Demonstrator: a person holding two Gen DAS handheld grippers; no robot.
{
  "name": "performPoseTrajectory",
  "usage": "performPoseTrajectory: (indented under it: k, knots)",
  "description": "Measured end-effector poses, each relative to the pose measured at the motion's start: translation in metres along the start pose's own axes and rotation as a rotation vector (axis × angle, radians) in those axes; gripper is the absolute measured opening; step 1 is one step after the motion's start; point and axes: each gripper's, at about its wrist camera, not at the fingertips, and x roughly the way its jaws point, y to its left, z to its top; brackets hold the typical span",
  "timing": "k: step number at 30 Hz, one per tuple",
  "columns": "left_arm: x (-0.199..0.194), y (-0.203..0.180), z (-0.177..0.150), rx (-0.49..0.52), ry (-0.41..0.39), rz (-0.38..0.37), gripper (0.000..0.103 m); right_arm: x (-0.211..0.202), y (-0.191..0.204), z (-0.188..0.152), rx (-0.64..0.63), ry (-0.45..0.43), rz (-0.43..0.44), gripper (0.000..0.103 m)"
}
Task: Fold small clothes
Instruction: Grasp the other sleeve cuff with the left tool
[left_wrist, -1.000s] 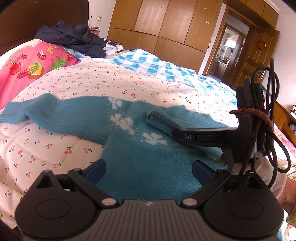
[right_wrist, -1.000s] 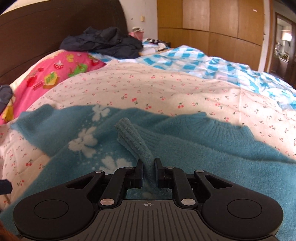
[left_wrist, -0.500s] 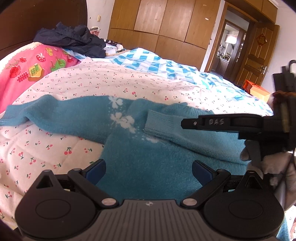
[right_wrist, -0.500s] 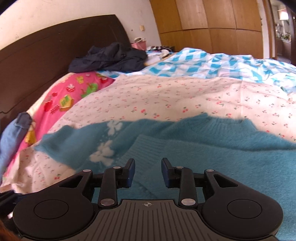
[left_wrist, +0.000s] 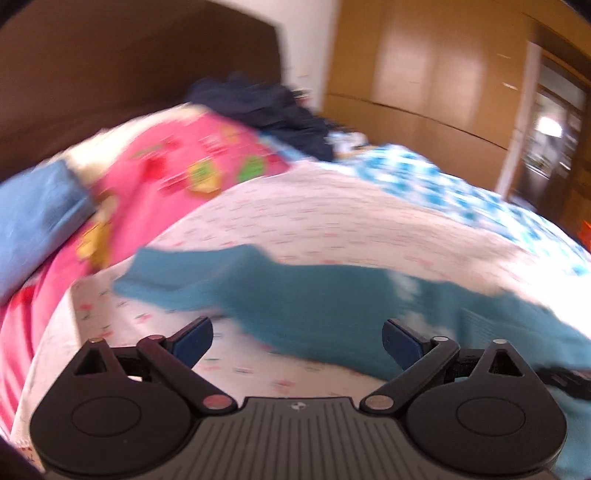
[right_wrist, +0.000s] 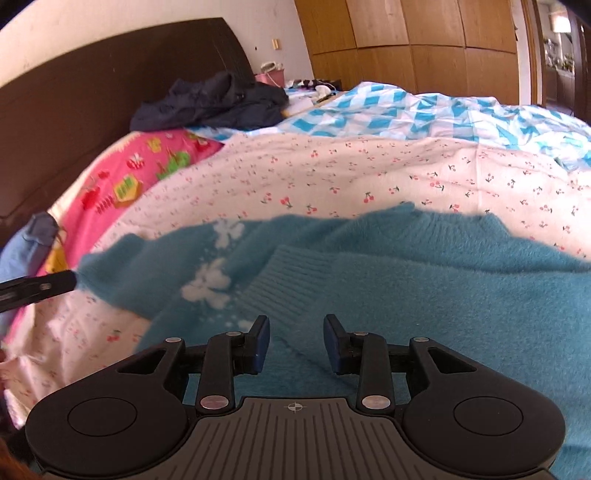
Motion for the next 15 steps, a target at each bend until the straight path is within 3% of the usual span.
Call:
performPoseTrajectory:
  k: [6,11,15]
  knots:
    - [0.040,0.066,0.004,-0.328,0.041,0.007,0.083,0.001,0.011,-0.003,0.004,0.009,0.025,0.033]
    - [0.068,0.081,0.000,-0.483,0.063,-0.006,0.077,0.005,0.017,-0.005,0.010,0.018,0.032,0.033]
    - [0.093,0.087,0.000,-0.560,0.064,0.003,0.061,0.004,0.016,-0.008,0.024,0.015,0.028,0.033]
